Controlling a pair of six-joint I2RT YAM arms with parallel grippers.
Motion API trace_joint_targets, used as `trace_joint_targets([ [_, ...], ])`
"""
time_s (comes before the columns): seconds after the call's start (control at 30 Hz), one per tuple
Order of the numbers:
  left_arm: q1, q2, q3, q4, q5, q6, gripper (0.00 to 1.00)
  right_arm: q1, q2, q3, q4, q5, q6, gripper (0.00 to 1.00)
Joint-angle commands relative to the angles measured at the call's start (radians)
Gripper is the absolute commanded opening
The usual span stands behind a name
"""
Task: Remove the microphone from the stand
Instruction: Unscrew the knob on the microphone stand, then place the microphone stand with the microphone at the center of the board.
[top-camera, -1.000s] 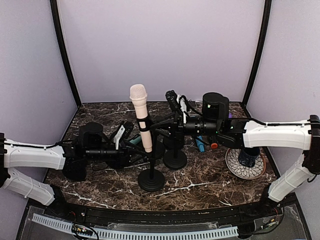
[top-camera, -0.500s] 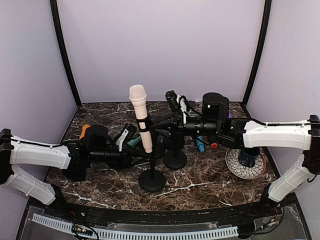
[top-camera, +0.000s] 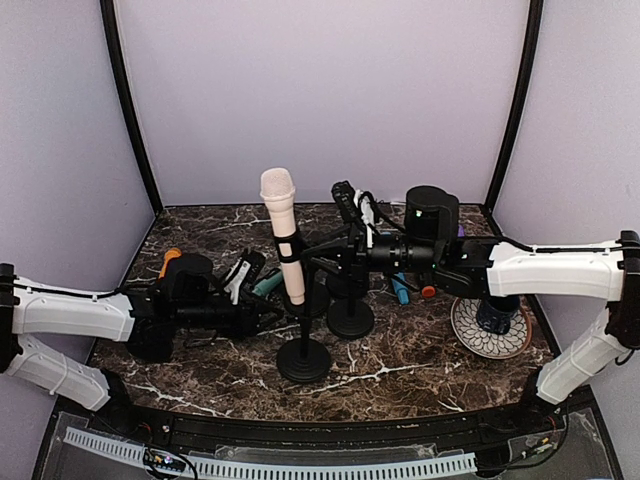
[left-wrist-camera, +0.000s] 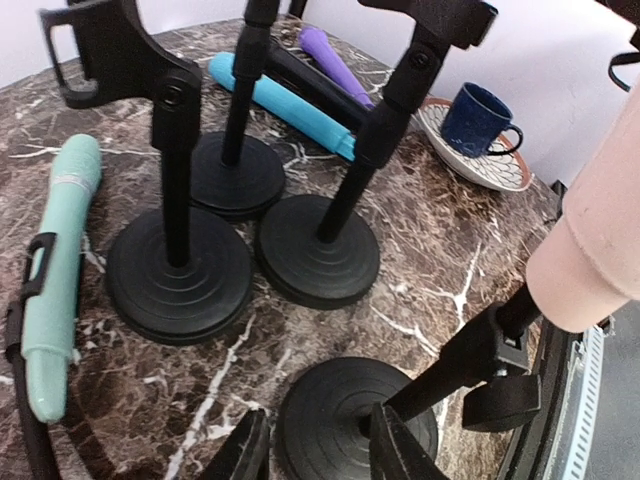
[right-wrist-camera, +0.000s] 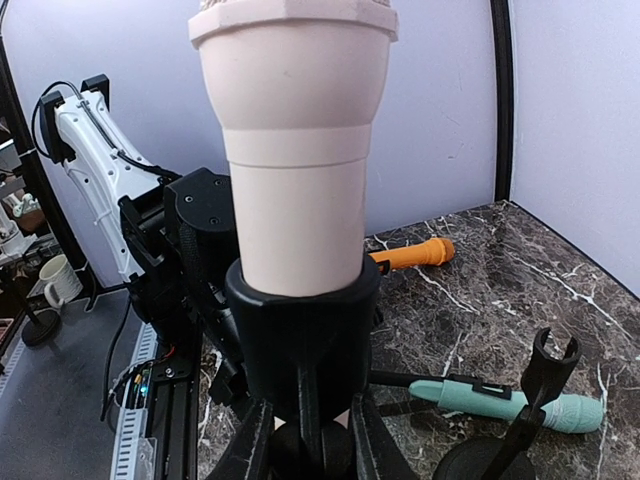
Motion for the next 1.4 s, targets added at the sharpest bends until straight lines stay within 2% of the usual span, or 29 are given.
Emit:
trace_joint_targets([
  [0.0,0.01,-0.097,-0.013,-0.069,-0.174,0.016,0.37,0.008,-0.042,0.008,0.039,0.086,-0.061,0.0],
  [0.3,0.017,-0.211,-0.019,-0.152,-0.359,0.028,0.44,0.022,-0.025,0.04,0.021,0.146,-0.119,0.0],
  [0.67,0.043,-0.228,0.041,-0.216,-0.374,0.042,0.54,0.023,-0.011,0.098,-0.012,0.18,-0.19,0.0],
  [1.1,0.058,-0.258,0.062,-0.238,-0.402,0.079,0.65,0.023,0.037,0.1,-0.019,0.179,-0.183,0.0],
  [1.27,0.064,-0.266,0.084,-0.254,-0.41,0.099,0.69,0.023,0.011,0.098,-0.032,0.159,-0.172,0.42],
  [1.33,0.069,-0.267,0.096,-0.265,-0.413,0.107,0.69,0.023,-0.01,0.095,-0.032,0.153,-0.168,0.56],
  [1.37,0.071,-0.267,0.1,-0.27,-0.413,0.112,0.69,0.023,-0.017,0.095,-0.033,0.148,-0.165,0.59],
])
